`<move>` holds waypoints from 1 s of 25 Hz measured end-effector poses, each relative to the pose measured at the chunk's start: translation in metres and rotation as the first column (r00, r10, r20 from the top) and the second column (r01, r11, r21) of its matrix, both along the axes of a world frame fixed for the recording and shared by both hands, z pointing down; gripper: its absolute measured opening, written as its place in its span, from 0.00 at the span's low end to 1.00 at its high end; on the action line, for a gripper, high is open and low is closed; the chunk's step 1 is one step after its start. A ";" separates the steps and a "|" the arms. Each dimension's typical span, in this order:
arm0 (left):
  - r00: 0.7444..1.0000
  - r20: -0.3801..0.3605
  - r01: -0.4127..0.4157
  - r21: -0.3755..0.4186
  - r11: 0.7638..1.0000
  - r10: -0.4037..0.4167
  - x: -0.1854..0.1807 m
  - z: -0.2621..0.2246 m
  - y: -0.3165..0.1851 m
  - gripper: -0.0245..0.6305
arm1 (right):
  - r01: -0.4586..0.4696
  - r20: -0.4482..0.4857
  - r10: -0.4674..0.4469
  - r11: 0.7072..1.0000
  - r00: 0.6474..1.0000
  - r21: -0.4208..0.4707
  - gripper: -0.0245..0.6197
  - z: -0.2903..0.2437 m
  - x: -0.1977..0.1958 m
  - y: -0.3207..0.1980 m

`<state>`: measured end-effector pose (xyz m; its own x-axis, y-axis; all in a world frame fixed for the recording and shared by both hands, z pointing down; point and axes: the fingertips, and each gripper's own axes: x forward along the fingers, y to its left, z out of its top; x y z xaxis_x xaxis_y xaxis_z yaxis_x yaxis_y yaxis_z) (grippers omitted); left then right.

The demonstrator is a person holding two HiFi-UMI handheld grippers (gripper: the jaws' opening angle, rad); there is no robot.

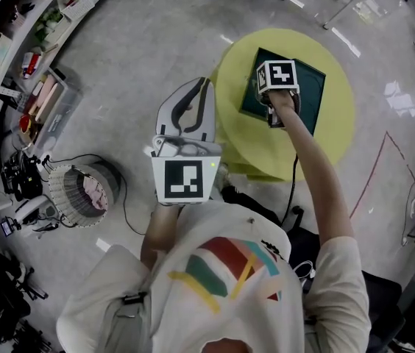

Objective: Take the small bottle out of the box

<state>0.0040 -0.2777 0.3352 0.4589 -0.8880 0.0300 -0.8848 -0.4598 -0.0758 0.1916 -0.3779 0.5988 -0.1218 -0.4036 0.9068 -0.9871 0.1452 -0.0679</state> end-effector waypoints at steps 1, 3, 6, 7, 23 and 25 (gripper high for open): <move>1.000 -0.002 0.003 0.006 1.000 -0.003 0.000 -0.004 0.000 0.06 | 0.001 0.011 -0.001 0.999 1.000 0.047 0.37 -0.017 0.000 -0.007; 1.000 -0.019 0.004 0.017 1.000 -0.004 0.002 -0.013 0.001 0.06 | 0.025 0.022 -0.029 0.987 0.999 0.159 0.37 -0.056 -0.001 -0.017; 0.999 -0.042 -0.001 0.035 0.999 0.002 0.005 -0.028 0.004 0.06 | 0.054 0.043 -0.072 0.943 0.996 0.327 0.37 -0.122 -0.002 -0.019; 0.999 -0.049 -0.002 0.038 0.999 0.004 0.006 -0.033 0.004 0.06 | 0.053 0.049 -0.078 0.923 0.996 0.382 0.37 -0.143 -0.001 -0.017; 0.989 -0.108 -0.091 0.136 0.987 0.106 0.037 -0.107 0.023 0.06 | 0.041 0.004 -0.116 0.383 0.993 0.923 0.37 -0.390 -0.026 0.111; 0.989 -0.095 -0.101 0.154 0.983 0.116 0.044 -0.113 0.027 0.06 | 0.059 -0.024 -0.108 0.332 0.994 0.941 0.37 -0.401 -0.029 0.131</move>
<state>0.0478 -0.2510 0.2218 0.5463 -0.8239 -0.1509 -0.8370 -0.5438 -0.0614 0.1629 -0.2464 0.1980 -0.2300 -0.9705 -0.0718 -0.9661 0.2188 0.1372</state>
